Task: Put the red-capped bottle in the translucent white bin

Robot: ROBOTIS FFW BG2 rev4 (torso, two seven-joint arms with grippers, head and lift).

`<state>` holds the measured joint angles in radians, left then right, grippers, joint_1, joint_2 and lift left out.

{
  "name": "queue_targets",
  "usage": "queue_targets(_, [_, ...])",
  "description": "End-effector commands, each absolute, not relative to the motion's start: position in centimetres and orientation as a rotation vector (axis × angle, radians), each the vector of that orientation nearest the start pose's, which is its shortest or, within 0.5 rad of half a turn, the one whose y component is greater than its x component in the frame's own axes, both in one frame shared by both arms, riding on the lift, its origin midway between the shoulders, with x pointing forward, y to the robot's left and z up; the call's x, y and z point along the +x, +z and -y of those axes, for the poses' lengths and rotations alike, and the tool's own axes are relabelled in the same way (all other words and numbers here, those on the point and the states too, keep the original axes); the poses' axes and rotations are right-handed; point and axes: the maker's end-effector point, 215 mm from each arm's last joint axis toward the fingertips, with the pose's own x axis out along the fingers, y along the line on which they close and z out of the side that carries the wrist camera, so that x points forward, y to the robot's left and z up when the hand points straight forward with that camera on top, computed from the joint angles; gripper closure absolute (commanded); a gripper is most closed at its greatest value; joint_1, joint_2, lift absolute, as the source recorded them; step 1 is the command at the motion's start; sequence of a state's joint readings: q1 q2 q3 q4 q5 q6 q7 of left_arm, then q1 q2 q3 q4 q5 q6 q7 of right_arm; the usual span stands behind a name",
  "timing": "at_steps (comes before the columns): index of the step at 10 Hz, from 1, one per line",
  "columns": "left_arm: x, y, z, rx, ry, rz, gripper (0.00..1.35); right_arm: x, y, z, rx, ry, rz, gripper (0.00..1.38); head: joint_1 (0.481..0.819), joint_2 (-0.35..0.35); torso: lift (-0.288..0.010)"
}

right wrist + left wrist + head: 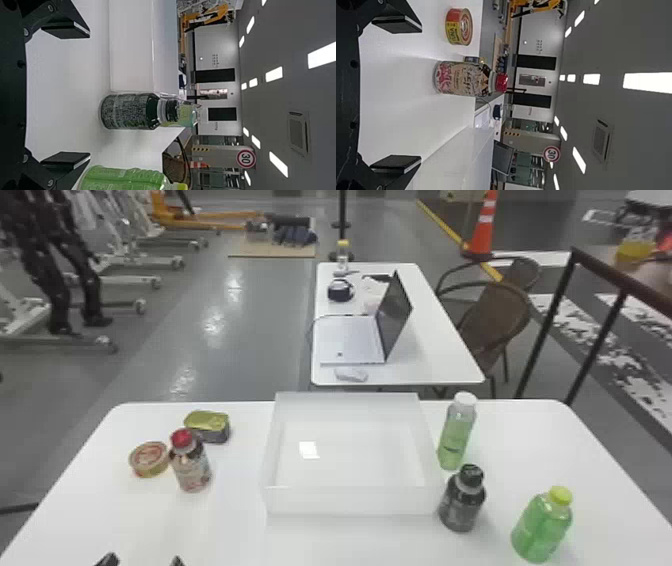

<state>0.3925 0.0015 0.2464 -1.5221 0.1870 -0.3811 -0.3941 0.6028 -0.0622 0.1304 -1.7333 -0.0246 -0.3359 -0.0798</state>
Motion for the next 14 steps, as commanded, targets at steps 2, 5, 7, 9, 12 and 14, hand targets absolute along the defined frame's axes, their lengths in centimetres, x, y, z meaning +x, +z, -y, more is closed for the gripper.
queue_targets(2, [42.6,-44.2,-30.5,-0.095,-0.088,-0.018,0.14,37.3,-44.9,18.3,0.034,0.054,-0.111,0.20,0.549,0.000,-0.100])
queue_targets(5, [42.6,-44.3,-30.3,-0.100,-0.091,-0.018,0.14,37.4,-44.8,18.3,0.031,0.056,-0.110,0.20,0.549,0.000,-0.100])
queue_targets(7, [42.9,-44.3,-30.1,-0.104,-0.095,-0.018,0.14,37.4,-44.8,18.3,0.031,0.056,-0.110,0.20,0.549,0.000,-0.100])
queue_targets(9, [43.8,-44.4,-29.7,-0.113,-0.107,-0.021,0.14,37.3,-44.9,18.3,0.031,0.056,-0.111,0.20,0.549,0.000,-0.100])
queue_targets(12, [46.4,-44.8,-28.7,-0.118,-0.130,-0.030,0.14,37.4,-44.9,18.3,0.032,0.055,-0.111,0.20,0.549,0.000,-0.100])
queue_targets(14, [48.5,-44.8,-28.1,-0.101,-0.150,-0.023,0.14,37.5,-44.9,18.3,0.032,0.055,-0.111,0.20,0.549,0.000,-0.100])
